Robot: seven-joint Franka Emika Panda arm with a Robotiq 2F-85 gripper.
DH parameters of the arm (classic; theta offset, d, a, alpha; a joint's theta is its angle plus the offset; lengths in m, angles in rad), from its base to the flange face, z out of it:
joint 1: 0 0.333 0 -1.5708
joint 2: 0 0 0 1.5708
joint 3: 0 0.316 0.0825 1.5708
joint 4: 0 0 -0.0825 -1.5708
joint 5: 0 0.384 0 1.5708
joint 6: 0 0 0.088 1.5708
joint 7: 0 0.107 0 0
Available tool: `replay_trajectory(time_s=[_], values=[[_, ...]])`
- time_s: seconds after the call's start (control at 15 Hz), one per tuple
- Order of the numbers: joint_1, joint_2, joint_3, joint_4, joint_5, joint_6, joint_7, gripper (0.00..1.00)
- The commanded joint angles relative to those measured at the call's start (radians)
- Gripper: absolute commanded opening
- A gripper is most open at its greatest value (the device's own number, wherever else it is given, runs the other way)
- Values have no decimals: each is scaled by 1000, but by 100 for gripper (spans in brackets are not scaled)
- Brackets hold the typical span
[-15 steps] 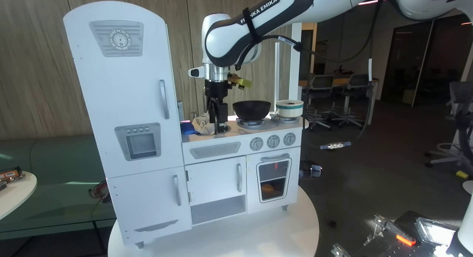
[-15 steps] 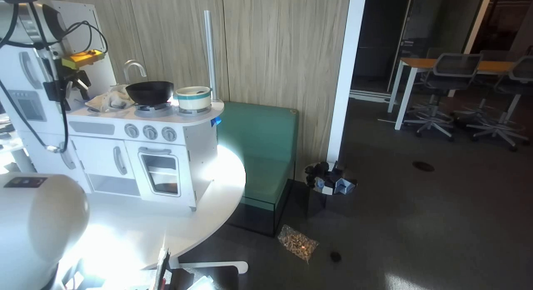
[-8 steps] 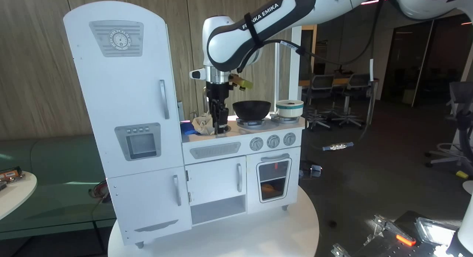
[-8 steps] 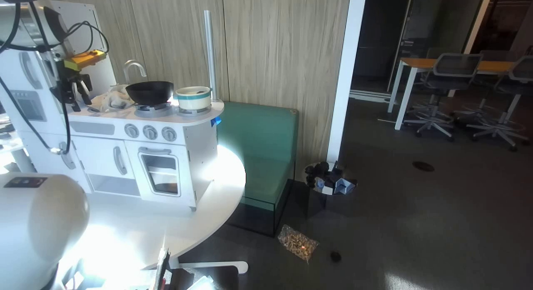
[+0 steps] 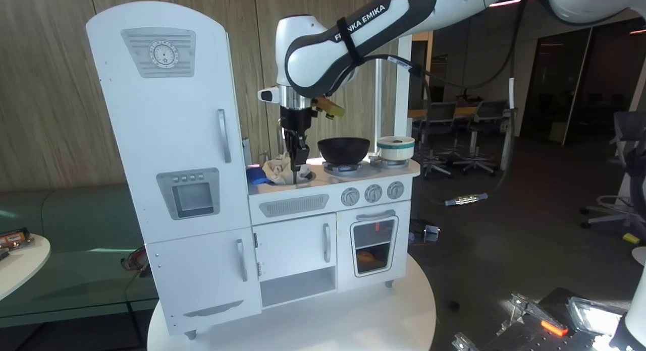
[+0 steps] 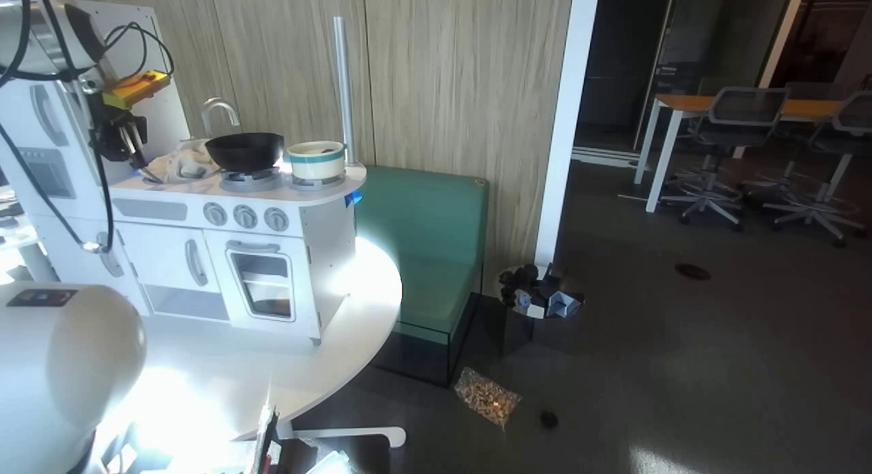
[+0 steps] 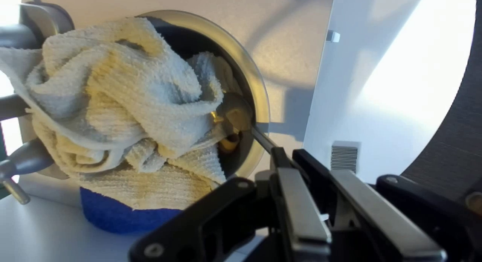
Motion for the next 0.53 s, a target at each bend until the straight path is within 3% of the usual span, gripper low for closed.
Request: replay_trajectory(time_s=[0.0, 0.47], values=[[19, -55, -2, -33, -28, -7, 47, 6], [41, -147, 6, 1, -63, -104, 119, 5]])
